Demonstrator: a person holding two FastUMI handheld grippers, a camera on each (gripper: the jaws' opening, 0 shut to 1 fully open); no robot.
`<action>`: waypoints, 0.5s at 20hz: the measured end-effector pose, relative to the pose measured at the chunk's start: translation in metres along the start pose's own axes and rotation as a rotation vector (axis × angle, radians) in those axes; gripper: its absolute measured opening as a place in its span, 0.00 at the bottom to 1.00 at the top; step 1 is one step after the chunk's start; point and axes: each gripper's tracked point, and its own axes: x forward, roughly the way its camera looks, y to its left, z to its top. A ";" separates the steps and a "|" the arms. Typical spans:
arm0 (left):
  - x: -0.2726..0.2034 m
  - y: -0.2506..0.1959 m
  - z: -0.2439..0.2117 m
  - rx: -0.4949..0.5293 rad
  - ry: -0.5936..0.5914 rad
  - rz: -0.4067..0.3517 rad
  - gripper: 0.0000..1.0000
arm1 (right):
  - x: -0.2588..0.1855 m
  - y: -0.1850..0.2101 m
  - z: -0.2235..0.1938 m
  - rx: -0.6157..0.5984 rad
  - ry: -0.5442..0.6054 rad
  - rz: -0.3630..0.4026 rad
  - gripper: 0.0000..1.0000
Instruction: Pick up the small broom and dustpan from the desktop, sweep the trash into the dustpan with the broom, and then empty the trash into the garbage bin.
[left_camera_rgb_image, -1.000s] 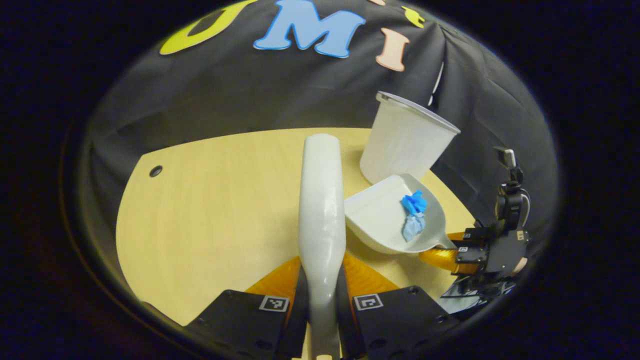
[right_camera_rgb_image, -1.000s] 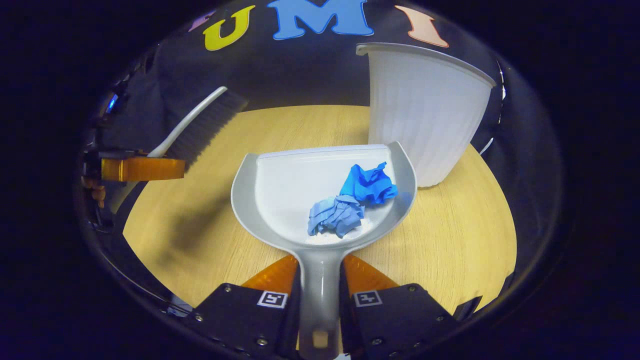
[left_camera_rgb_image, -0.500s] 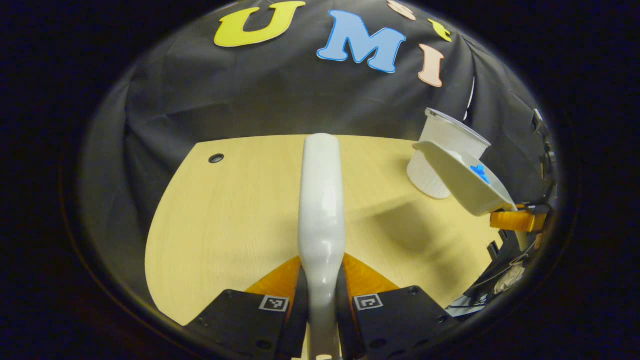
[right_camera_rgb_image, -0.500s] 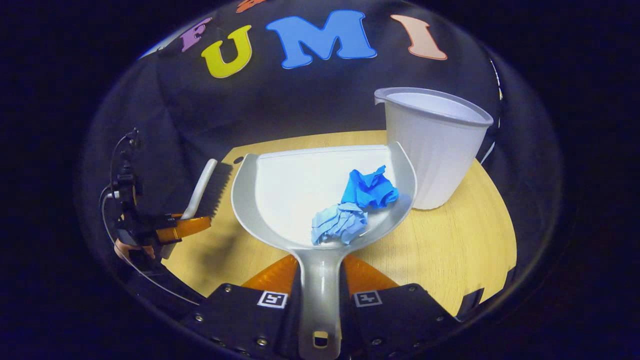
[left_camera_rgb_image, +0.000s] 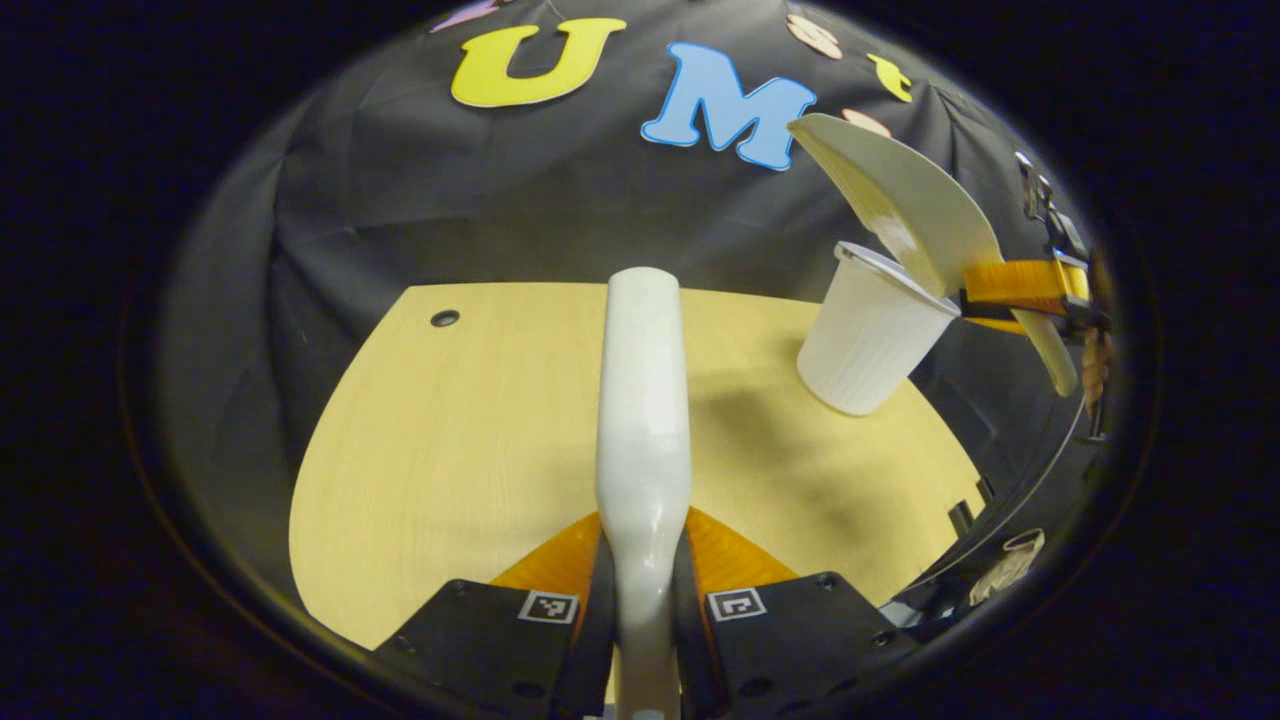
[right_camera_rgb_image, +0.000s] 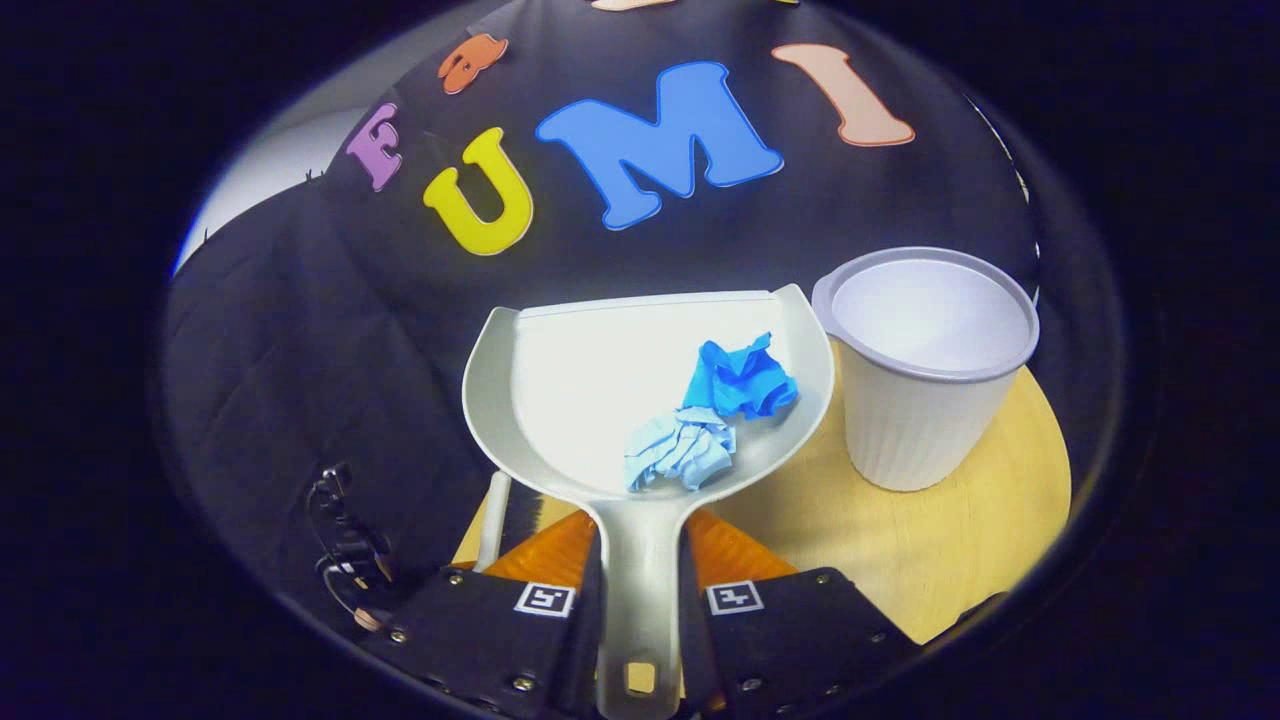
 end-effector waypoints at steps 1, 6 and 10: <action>-0.002 -0.008 0.002 -0.012 -0.009 0.003 0.33 | -0.006 0.001 0.004 0.038 -0.024 0.021 0.33; -0.006 -0.040 0.008 -0.051 -0.030 0.026 0.31 | -0.014 -0.004 0.011 0.187 -0.096 0.059 0.33; -0.002 -0.058 0.009 -0.068 -0.015 0.026 0.31 | -0.022 -0.011 0.019 0.365 -0.157 0.129 0.34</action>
